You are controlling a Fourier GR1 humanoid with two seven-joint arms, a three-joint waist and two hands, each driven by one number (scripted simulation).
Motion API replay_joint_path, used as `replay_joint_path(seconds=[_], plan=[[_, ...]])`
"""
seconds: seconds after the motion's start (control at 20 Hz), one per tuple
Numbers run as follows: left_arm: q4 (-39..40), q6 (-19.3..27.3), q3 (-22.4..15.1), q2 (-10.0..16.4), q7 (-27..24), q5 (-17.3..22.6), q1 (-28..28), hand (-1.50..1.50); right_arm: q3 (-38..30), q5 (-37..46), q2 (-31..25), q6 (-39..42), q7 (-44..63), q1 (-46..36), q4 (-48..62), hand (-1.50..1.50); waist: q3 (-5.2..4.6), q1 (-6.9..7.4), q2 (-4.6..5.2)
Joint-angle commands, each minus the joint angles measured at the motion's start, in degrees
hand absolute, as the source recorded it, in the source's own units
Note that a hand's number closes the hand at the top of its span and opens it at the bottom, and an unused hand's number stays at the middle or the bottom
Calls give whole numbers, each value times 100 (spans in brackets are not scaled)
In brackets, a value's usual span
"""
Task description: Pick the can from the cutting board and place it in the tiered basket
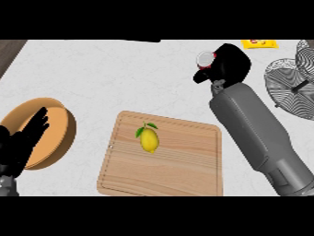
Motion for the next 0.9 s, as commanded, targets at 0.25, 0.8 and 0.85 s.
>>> replay_joint_path(seconds=[0.25, 0.8, 0.85], plan=[[212, 128, 65, -45, 140, 7, -326, 0, -427, 1627, 85, -52, 1987, -2067, 1365, 150, 41, -110, 38], [69, 33, 93, 33, -119, -16, 1, 0, -1465, 2200, -644, -842, 1227, -2763, 2466, 150, 64, -70, 75], [224, -1, 126, 46, -254, -13, 4, 0, -1410, 2365, -523, -691, 1333, -2969, 2629, 150, 55, -103, 64]])
